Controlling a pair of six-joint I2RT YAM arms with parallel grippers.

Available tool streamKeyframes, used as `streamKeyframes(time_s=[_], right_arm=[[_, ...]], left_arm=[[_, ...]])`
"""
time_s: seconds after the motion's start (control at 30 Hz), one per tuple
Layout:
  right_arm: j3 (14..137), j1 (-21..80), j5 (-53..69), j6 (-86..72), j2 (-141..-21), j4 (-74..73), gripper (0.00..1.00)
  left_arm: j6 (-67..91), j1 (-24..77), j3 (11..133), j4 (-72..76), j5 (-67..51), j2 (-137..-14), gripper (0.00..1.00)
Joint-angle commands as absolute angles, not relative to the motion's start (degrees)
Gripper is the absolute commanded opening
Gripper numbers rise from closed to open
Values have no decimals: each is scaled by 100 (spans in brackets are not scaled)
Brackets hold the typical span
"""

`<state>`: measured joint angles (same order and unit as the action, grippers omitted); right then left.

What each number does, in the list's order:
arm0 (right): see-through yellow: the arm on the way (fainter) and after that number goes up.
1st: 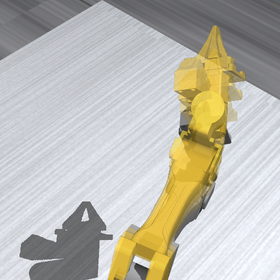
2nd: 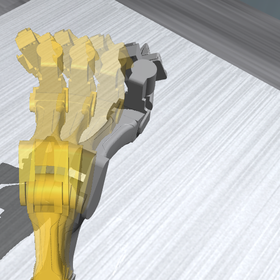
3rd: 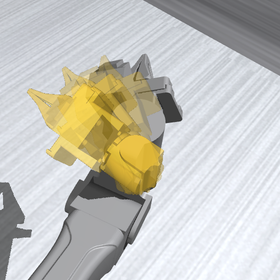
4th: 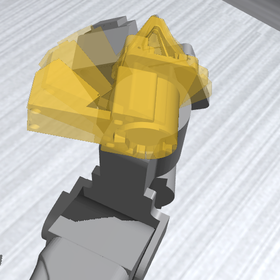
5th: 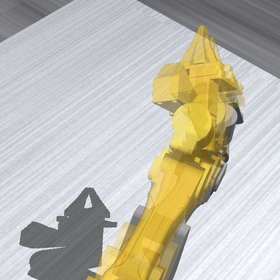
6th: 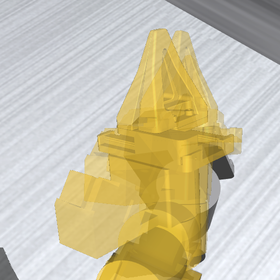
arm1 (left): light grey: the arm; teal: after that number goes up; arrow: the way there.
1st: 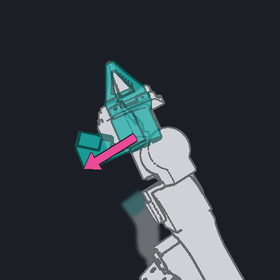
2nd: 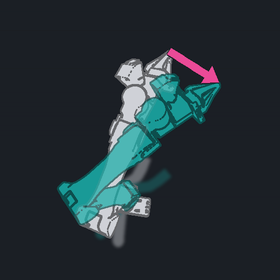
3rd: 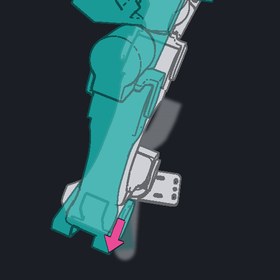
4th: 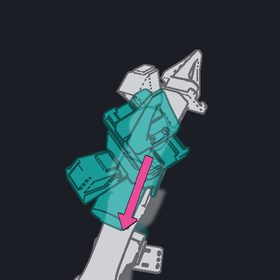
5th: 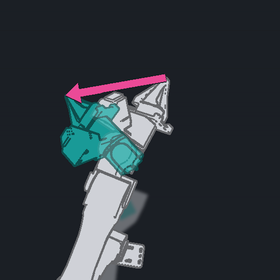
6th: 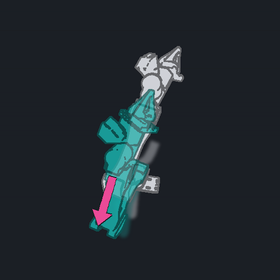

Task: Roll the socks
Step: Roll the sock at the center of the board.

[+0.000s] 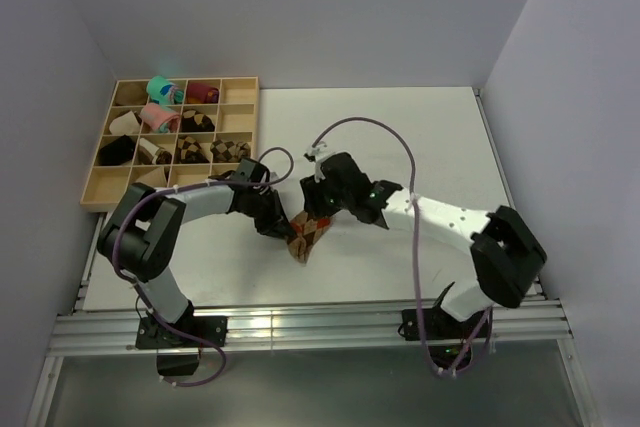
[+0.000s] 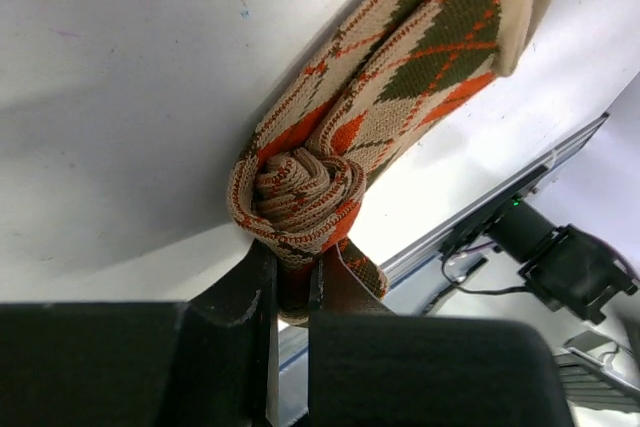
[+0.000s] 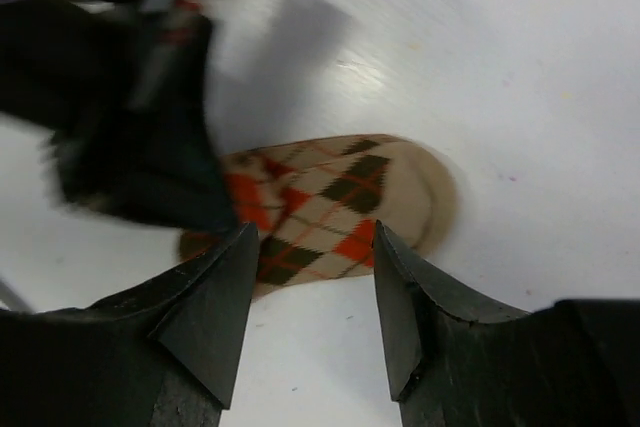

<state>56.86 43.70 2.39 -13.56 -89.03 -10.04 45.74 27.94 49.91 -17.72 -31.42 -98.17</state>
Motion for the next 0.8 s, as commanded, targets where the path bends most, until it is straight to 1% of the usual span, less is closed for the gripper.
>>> streamKeyframes(time_s=[0.0,0.07,0.17,0.37,0.53,0.63,0.73,0.77], right_arm=[[5309,5052,-236,-889,-8176,-343,57],[5160,5604,-517,-783,-8130,-238,60],[5080,6106,-667,-598,-8217,-132,63],[5124,6635,-1423,-238,-8762,-18,69],[5343,6934,-2028,-62,-9289,-70,69],[5423,7022,-2144,132,-9553,-140,69],[5397,7092,-2241,123,-9729,-167,67],[5362,7110,-2285,114,-9816,-184,65]], left_arm=[[4711,2848,5071,-2267,-2479,-10212,1],[4685,2848,5159,-2373,-2487,-10326,1],[4588,2848,5299,-2566,-2452,-10406,1],[4500,2848,5475,-2777,-2391,-10494,1],[4465,2848,5528,-2830,-2338,-10512,1],[4456,2848,5563,-2865,-2320,-10512,1],[4439,2848,5598,-2909,-2294,-10512,1],[4430,2848,5599,-2909,-2294,-10529,1]])
